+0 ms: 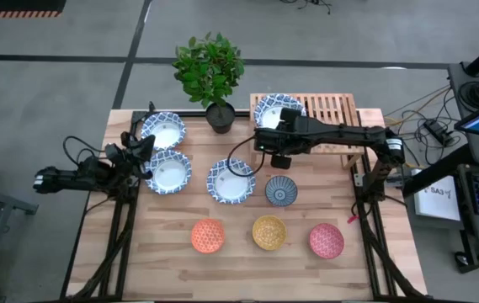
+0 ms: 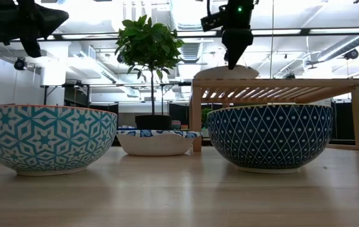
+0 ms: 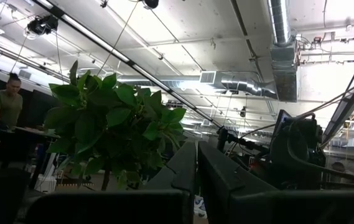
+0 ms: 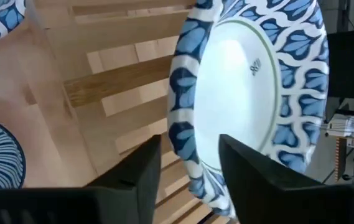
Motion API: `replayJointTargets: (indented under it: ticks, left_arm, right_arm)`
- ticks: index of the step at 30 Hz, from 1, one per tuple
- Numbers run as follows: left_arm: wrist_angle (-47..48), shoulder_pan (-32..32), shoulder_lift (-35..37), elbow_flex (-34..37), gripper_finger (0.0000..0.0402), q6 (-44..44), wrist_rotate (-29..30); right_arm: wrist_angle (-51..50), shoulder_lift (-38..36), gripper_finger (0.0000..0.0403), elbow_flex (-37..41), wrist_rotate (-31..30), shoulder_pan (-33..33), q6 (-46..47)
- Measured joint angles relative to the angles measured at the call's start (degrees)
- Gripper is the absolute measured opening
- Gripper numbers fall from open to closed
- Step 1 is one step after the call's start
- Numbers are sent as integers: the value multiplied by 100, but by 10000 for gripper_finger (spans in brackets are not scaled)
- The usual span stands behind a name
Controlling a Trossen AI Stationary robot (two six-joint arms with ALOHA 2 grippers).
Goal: Place and stack bowls onto a shelf
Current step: Put the white bowl on the shelf, then stack the white bowl on top of the white bowl on the shelf
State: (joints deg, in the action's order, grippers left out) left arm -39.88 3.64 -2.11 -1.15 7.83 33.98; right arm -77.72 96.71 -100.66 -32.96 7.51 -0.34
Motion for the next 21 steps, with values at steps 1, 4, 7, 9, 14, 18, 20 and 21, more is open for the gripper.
replayJointTargets:
  ticks: [1, 4, 7, 9, 14, 18, 20, 21]
  left_arm:
    - [2, 2, 0, 0, 0, -11, 0]
    - [61, 0, 0, 0, 0, -240, -2]
    - [253, 1, 0, 0, 0, -564, -9]
    - [433, 1, -10, 0, 0, -836, -17]
    - [750, 1, -309, 0, 0, -1598, -20]
    - [306, -3, -748, 0, 0, -1632, -18]
    - [51, -4, -995, 0, 0, -1624, -18]
    - [-75, -4, -1121, 0, 0, -1615, -18]
  right_arm:
    - [1, -40, 168, 0, 7, -11, 17]
    - [-1, -239, 184, 0, 61, -65, 141]
    - [52, -529, 189, 0, 295, -176, 404]
    - [162, -767, 189, 44, 340, -335, 651]
    - [996, -1621, 187, 748, 283, -1031, 969]
    - [2234, -2403, 187, 1734, 247, -1729, 1170]
    - [2911, -2721, 187, 2235, 212, -2083, 1231]
    - [3246, -2856, 187, 2488, 162, -2254, 1239]
